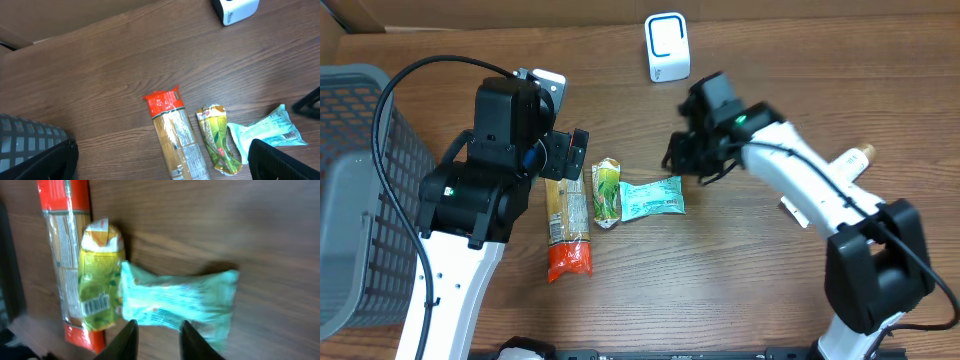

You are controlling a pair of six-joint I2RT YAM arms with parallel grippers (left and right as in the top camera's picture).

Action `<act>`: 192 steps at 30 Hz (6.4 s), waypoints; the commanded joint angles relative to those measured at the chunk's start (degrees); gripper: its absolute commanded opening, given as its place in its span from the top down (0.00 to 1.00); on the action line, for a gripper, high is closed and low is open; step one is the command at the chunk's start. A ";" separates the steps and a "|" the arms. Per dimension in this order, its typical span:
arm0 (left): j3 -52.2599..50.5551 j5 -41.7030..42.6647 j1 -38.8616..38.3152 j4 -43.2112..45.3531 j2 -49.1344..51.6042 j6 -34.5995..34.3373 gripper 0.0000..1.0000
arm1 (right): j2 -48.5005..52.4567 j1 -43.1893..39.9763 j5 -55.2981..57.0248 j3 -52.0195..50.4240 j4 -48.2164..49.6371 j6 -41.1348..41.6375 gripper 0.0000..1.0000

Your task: Scan the item barcode

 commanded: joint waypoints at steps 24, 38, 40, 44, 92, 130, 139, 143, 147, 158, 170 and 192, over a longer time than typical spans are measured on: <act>0.46 -0.59 0.31 0.07 0.39 0.90 0.01 | -0.90 3.37 -4.24 -11.96 15.82 17.49 0.96; 0.46 -0.59 0.31 0.07 0.39 0.90 0.00 | 7.69 2.19 -4.72 -12.85 16.79 24.55 0.97; 0.46 -0.59 0.31 0.07 0.39 0.90 0.01 | 9.99 1.14 -9.25 -12.85 17.46 24.68 0.97; 0.46 -0.59 0.31 0.07 0.39 0.90 0.00 | 10.64 -0.94 -13.40 -12.83 15.17 24.09 0.96; 0.46 -0.59 0.31 0.07 0.39 0.90 0.01 | 9.94 1.18 9.57 -2.40 -11.96 -18.27 0.96; 0.46 -0.59 0.31 0.07 0.39 0.90 0.00 | 10.29 1.09 6.36 4.68 5.14 1.68 0.91; 0.46 -0.59 0.31 0.07 0.39 0.90 0.00 | 10.58 0.79 6.16 4.74 0.07 4.11 0.83; 0.46 -0.59 0.31 0.07 0.39 0.90 0.00 | 10.58 0.50 4.61 4.76 -4.74 3.39 0.83; 0.46 -0.59 0.31 0.07 0.39 0.90 0.01 | 10.58 -0.76 4.55 5.20 -11.72 -0.52 0.83; 0.46 -0.59 0.31 0.07 0.39 0.90 0.01 | 7.85 -4.44 23.87 5.20 -21.27 -3.89 0.87; 0.46 -0.59 0.31 0.07 0.39 0.90 0.00 | 1.53 -9.51 14.97 4.11 -16.68 -3.89 0.41; 0.46 -0.59 0.31 0.07 0.39 0.90 0.00 | 3.58 -15.17 -8.20 -12.17 6.84 -9.97 0.31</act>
